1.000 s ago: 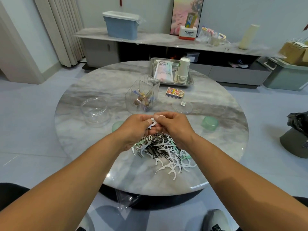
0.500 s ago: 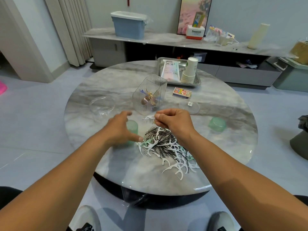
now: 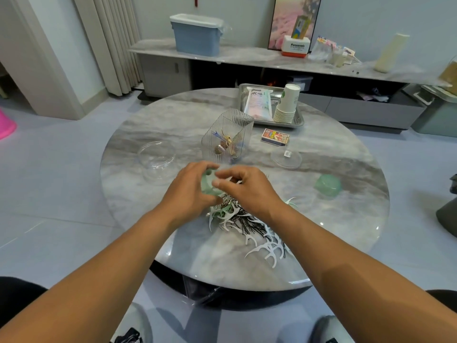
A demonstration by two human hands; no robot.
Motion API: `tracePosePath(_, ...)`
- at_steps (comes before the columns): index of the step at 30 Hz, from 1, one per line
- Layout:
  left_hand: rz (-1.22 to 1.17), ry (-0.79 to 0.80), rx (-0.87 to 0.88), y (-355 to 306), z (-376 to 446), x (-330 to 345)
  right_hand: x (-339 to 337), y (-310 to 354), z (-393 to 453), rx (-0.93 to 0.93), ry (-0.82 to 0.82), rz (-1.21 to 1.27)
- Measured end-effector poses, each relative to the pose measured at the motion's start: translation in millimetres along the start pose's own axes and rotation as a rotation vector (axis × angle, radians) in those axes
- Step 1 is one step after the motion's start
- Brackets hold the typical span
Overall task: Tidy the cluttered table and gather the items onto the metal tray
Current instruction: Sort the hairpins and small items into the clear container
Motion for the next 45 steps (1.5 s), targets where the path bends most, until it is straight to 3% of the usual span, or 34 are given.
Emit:
tracePosePath(3, -0.142, -0.080, -0.127, 20.9, 1.5, -1.6, -13.2, -2.8, 3.8, -0.015, -0.116, -0.049)
tracePosePath(5, -0.264, -0.129, -0.223, 34.8, -2.9, -0.5, -9.5, -12.6, 3.5, 0.043, 0.010, -0.119)
tracePosePath(8, -0.393, -0.161, -0.314, 50.3, -11.2, 5.0, 18.0, -25.7, -6.0, 0.055, 0.329, -0.439)
tracePosePath(13, -0.451, -0.173, -0.365, 61.5, -15.7, 9.7, 29.6, -25.6, -6.0, -0.031, 0.410, -0.605)
tracePosePath(16, -0.308, -0.264, -0.275, 45.8, -17.8, -0.8, 20.9, -29.9, -1.8, -0.039, 0.389, -0.672)
tracePosePath(20, 0.052, -0.561, 0.145, -5.9, -28.6, -21.1, 13.6, -39.9, 2.3, 0.014, 0.314, -0.621)
tracePosePath(22, 0.098, -0.486, 0.238, -23.4, -28.5, -13.2, 10.8, -42.6, 3.3, 0.036, 0.295, -0.578)
tracePosePath(26, 0.276, -0.033, 0.005, -13.2, -25.7, 27.6, -2.7, -43.5, 3.7, 0.086, 0.222, -0.456)
tracePosePath(28, 0.374, 0.106, -0.092, -2.4, -28.9, 41.4, -9.1, -44.2, 2.8, 0.113, 0.197, -0.384)
tracePosePath(37, 0.334, 0.190, -0.315, 16.7, -20.1, 51.4, -31.8, -52.4, -3.2, 0.243, 0.036, -0.157)
tracePosePath(45, 0.210, 0.227, -0.376, 19.9, -17.8, 54.0, -42.6, -57.6, -0.6, 0.302, -0.104, -0.047)
Point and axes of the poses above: each hand's wrist, its own z-axis towards the middle knuckle, its own x-axis out of the palm, y = z × x, the point moved 6 cm from there along z, towards the middle knuckle
